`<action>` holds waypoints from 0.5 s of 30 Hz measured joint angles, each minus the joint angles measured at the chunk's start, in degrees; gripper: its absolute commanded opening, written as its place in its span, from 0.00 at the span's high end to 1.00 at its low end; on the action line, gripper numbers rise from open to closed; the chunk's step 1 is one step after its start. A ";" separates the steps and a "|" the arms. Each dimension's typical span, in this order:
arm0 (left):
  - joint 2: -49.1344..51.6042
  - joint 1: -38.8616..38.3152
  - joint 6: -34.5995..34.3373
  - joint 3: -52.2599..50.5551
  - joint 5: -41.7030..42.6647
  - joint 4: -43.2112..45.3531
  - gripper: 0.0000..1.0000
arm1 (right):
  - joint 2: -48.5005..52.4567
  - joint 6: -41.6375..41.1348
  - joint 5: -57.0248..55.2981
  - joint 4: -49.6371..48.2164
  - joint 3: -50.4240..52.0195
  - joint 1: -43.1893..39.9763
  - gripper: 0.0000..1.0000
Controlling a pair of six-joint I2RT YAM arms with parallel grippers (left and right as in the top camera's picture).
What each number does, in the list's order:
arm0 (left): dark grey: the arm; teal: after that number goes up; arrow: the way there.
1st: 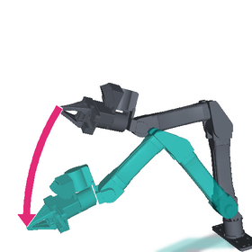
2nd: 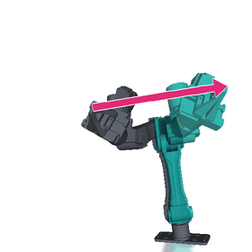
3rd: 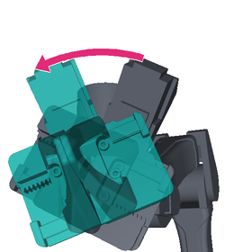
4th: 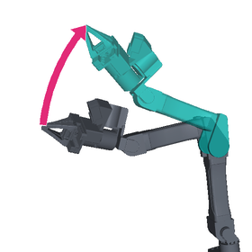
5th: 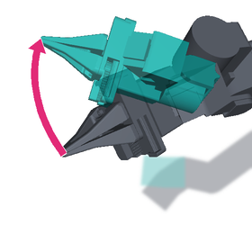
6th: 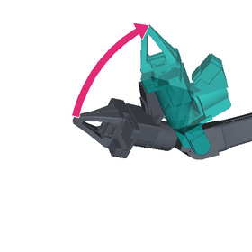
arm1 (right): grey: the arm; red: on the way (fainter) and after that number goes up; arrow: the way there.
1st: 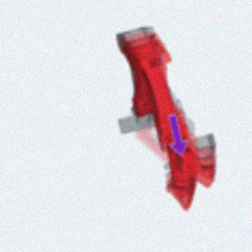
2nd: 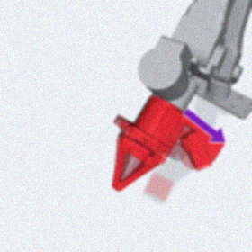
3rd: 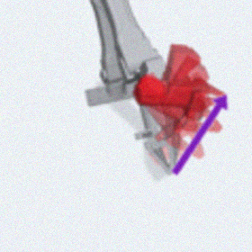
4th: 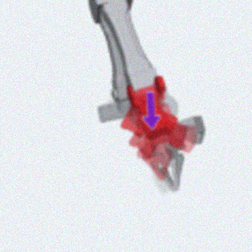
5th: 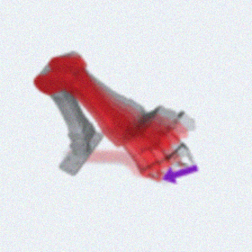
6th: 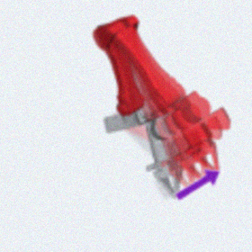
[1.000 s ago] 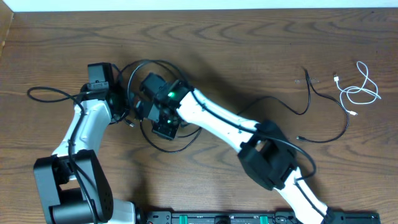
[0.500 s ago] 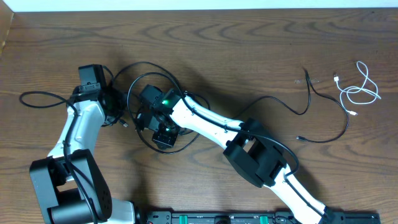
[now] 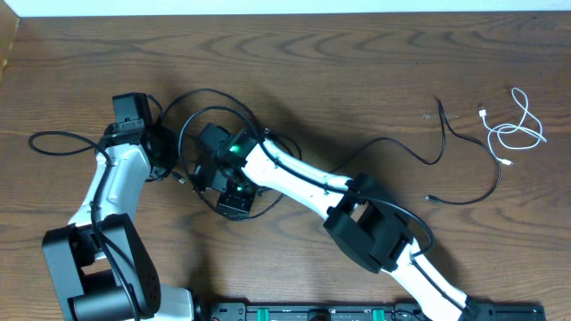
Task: Untangle cables
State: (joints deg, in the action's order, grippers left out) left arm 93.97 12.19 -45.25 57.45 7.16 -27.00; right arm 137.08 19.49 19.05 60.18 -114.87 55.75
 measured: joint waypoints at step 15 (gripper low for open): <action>0.00 0.00 0.00 0.00 0.02 -0.24 0.91 | -2.03 1.14 -11.72 -1.73 0.02 0.24 0.21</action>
State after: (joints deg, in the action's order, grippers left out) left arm 93.97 12.19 -45.25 57.45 7.18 -27.24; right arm 135.04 20.62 7.33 58.46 -114.85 55.99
